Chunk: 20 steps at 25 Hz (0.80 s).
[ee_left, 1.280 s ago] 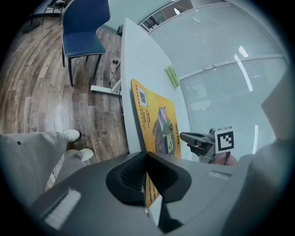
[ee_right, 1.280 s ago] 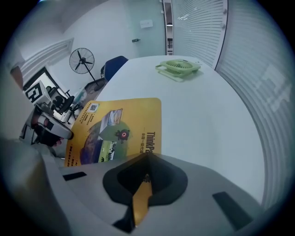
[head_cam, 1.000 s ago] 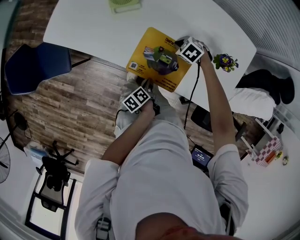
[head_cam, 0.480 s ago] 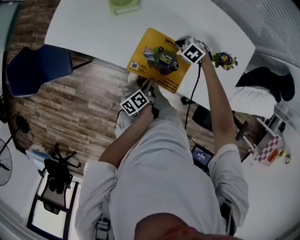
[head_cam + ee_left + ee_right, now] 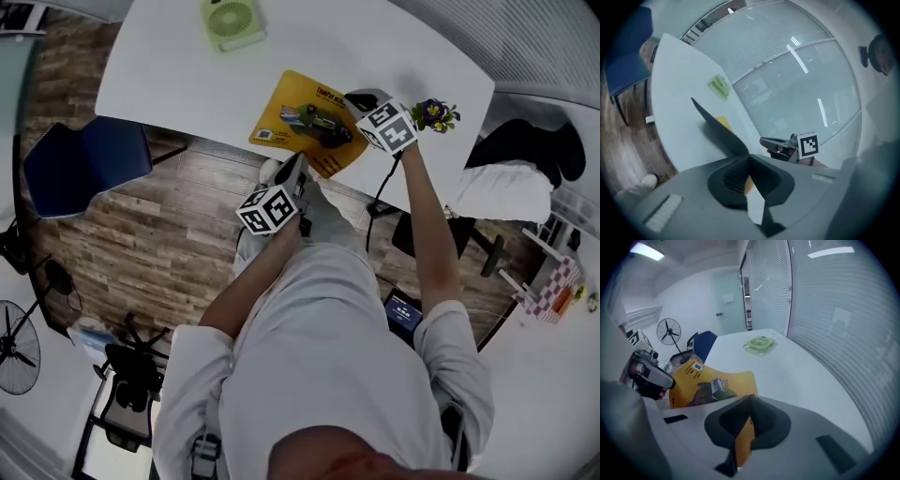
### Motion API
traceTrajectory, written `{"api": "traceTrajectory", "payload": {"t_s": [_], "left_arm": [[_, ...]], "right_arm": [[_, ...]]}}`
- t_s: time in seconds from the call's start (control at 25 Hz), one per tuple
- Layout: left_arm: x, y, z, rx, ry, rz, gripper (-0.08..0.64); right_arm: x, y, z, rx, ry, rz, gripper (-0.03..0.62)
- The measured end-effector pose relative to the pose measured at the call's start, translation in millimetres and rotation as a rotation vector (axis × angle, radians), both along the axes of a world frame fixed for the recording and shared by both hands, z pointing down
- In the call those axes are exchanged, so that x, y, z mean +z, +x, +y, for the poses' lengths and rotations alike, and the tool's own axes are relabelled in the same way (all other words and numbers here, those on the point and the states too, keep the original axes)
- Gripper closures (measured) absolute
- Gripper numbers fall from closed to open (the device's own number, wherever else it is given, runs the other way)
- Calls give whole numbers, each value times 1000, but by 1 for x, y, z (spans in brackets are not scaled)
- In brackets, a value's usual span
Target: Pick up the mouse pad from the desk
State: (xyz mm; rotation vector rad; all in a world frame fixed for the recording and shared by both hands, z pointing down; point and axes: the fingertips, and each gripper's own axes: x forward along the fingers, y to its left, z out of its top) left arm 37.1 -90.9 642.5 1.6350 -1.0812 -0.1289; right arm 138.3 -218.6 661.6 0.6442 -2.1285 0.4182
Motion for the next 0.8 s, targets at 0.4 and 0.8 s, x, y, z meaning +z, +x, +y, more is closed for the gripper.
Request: {"api": "traceTrajectory", "payload": {"t_s": [0.4,0.8], "left_arm": [[-63,-7,-35,267,300,-222,561],[-136,-30,-73,397,603,-471,561]], "right_arm": [[-40,-1,22,185,87,-116,589],[-133,6,40,443,327,-285,589]]}}
